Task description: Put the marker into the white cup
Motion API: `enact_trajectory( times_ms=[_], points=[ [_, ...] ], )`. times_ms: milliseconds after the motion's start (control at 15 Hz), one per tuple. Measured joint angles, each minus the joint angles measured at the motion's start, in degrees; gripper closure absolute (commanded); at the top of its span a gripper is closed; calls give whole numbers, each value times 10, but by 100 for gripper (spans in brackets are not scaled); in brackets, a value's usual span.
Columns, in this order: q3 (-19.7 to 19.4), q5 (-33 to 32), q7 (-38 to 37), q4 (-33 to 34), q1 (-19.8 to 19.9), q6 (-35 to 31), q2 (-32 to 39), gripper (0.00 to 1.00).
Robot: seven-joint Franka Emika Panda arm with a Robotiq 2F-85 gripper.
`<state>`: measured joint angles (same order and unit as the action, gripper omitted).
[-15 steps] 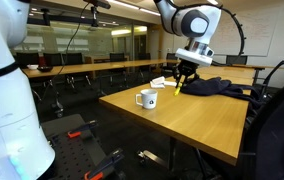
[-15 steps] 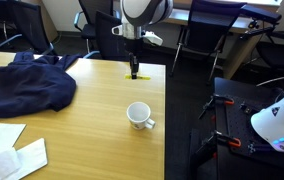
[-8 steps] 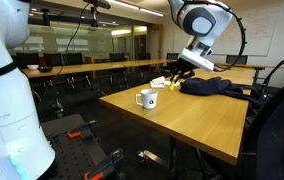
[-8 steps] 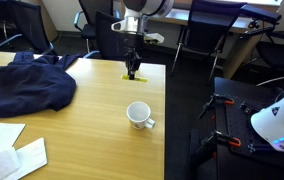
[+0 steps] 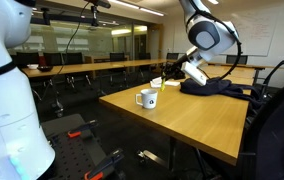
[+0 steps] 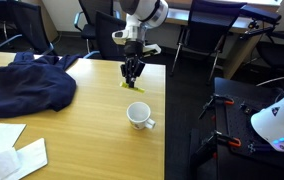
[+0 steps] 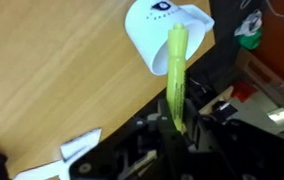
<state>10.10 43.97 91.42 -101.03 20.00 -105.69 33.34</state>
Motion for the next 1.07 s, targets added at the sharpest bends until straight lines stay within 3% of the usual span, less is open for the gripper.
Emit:
enact_trajectory(
  times_ms=[533, 1067],
  points=[
    [-18, 84, 117, 44, -2, 213, 45, 95],
    [-40, 149, 239, 93, -27, 207, 115, 95]
  ],
)
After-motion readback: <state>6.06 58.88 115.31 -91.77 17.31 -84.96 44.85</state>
